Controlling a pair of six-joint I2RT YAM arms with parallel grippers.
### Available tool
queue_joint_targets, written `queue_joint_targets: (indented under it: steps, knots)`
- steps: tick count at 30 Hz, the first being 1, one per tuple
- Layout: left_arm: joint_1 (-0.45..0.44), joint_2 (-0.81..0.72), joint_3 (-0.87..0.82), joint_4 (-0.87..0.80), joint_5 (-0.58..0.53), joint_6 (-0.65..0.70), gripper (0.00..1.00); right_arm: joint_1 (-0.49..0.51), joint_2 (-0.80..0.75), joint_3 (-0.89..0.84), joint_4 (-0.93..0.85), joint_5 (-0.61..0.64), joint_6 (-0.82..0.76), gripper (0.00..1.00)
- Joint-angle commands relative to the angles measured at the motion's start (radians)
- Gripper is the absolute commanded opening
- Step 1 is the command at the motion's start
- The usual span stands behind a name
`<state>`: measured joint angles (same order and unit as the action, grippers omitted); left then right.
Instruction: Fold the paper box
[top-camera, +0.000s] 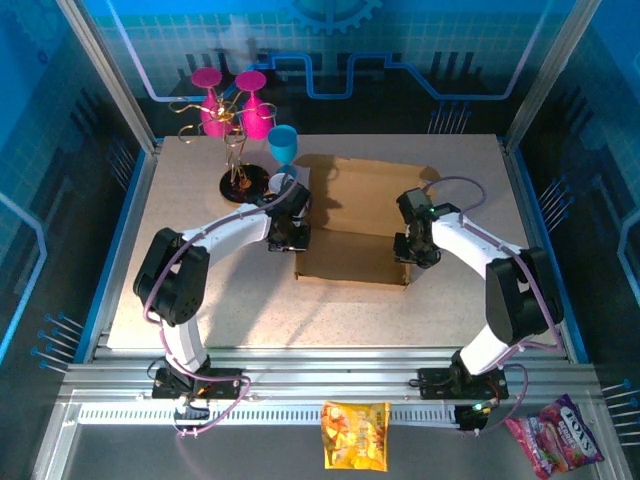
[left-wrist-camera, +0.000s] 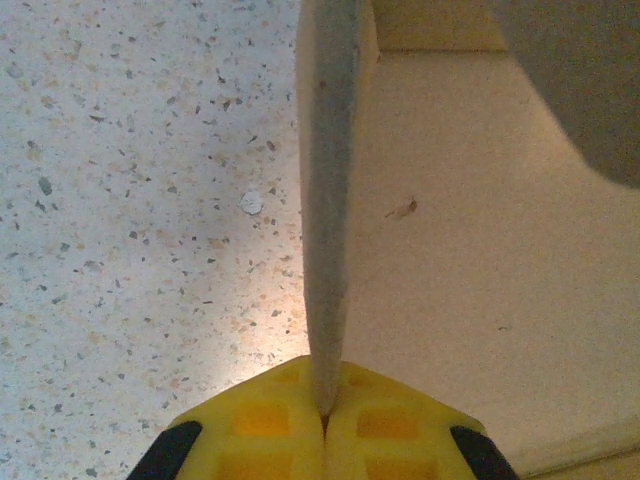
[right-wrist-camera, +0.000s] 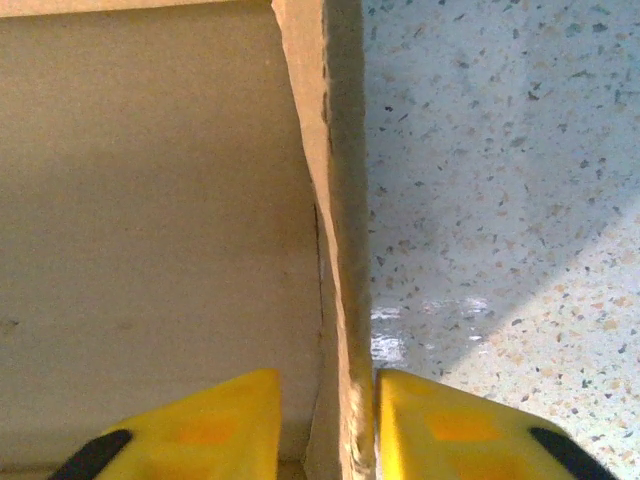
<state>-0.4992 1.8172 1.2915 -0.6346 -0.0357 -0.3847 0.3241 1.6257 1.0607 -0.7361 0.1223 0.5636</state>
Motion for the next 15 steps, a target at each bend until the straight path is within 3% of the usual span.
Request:
queue_joint_targets:
  steps: [1, 4, 6, 8, 15]
  knots:
    - [0.006, 0.005, -0.005, 0.031, 0.022, 0.023, 0.0, 0.032, 0.049, 0.032, 0.002, 0.044, 0.0, 0.21]
    - [0.006, 0.002, -0.018, 0.041, 0.023, 0.019, 0.0, 0.048, 0.068, 0.053, -0.021, 0.087, 0.005, 0.07]
    - [0.005, 0.005, -0.025, 0.043, 0.03, 0.017, 0.06, 0.052, 0.064, 0.053, -0.023, 0.103, 0.009, 0.0]
    - [0.004, 0.004, -0.038, 0.044, 0.036, 0.007, 0.15, 0.052, 0.057, 0.053, -0.026, 0.113, 0.011, 0.0]
    - [0.004, -0.012, -0.097, 0.067, 0.048, -0.021, 0.29, 0.059, 0.042, 0.053, -0.038, 0.122, 0.023, 0.0]
